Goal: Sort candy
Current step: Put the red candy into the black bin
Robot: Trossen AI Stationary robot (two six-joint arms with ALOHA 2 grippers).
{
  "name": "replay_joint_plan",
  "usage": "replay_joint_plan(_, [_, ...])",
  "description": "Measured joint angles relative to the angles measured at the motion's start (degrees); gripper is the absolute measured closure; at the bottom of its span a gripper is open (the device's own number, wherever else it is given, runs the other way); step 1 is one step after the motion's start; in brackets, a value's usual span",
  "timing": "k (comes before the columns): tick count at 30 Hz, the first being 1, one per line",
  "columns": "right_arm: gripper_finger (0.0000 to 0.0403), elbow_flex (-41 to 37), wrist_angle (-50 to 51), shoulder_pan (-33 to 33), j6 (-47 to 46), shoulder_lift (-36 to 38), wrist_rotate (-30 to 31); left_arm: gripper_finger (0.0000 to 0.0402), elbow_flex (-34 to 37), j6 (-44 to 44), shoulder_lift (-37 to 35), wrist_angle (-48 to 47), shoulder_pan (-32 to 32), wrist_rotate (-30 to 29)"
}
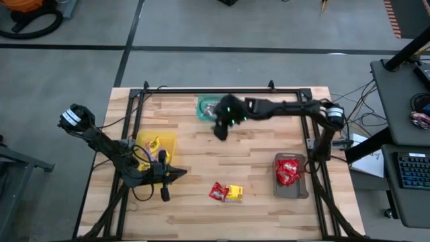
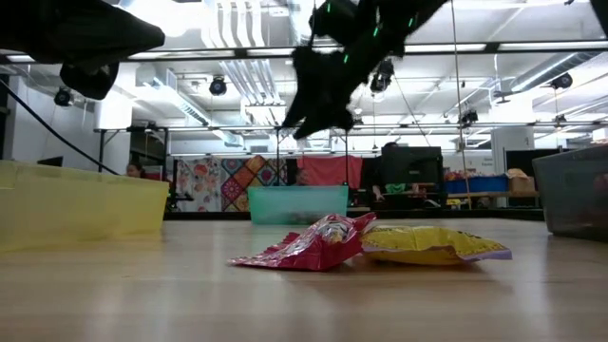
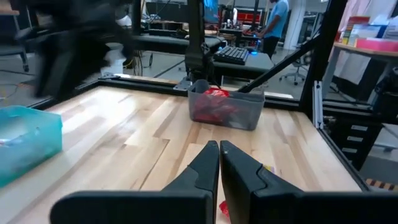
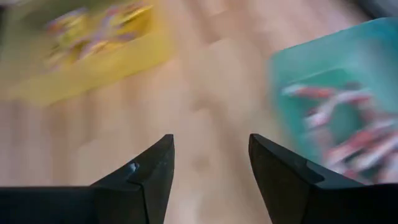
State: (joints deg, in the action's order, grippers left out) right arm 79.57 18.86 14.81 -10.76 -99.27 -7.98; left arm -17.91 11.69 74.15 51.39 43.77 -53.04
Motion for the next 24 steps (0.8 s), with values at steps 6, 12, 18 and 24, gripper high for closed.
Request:
replay_joint_plan(6, [0.0205,-0.4,11.9,-11.5,-2.4,2.1,0.0,0.0401,0.0,1.9,0.0,0.0,0.0,0.0])
replay_joint_plan(12, [0.0205,-0.6,15.9,-21.6,-9.0,1.4,0.4,0.0401,0.0,2.4,0.0,0.0,0.0,0.0])
replay_joint_plan(18, [0.0204,-0.7,16.8,-28.6,-13.7,0.6,0.8,0.0401,0.0,2.4,0.0,0.0,0.0,0.0])
replay_joint_plan(24, [0.0204,-0.7,16.8,-35.9,-5.9,-1.0,7.0,0.0402,0.0,2.4,0.0,0.0,0.0,0.0])
